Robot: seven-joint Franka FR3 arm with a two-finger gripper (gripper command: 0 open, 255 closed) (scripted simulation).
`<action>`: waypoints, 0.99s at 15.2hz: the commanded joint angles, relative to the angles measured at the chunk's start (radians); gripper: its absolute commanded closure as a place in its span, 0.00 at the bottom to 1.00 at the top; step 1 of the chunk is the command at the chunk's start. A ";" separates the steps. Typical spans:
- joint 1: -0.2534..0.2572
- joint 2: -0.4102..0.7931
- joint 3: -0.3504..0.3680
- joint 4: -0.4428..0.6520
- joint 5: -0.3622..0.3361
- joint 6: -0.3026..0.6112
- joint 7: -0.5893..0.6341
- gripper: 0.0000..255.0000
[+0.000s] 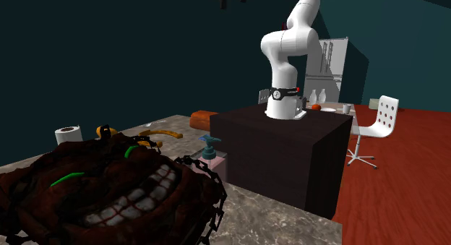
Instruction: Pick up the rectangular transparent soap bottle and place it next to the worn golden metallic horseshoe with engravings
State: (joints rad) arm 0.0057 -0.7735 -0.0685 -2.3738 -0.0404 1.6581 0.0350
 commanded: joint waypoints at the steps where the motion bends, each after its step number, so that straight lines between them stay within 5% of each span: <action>1: 0.000 0.000 0.000 0.000 0.000 0.000 0.000 0.00; 15: 0.018 0.328 0.113 -0.186 -0.045 0.458 0.138 0.00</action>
State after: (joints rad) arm 0.0222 -0.4775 0.0347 -2.5500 -0.0804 2.0777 0.1578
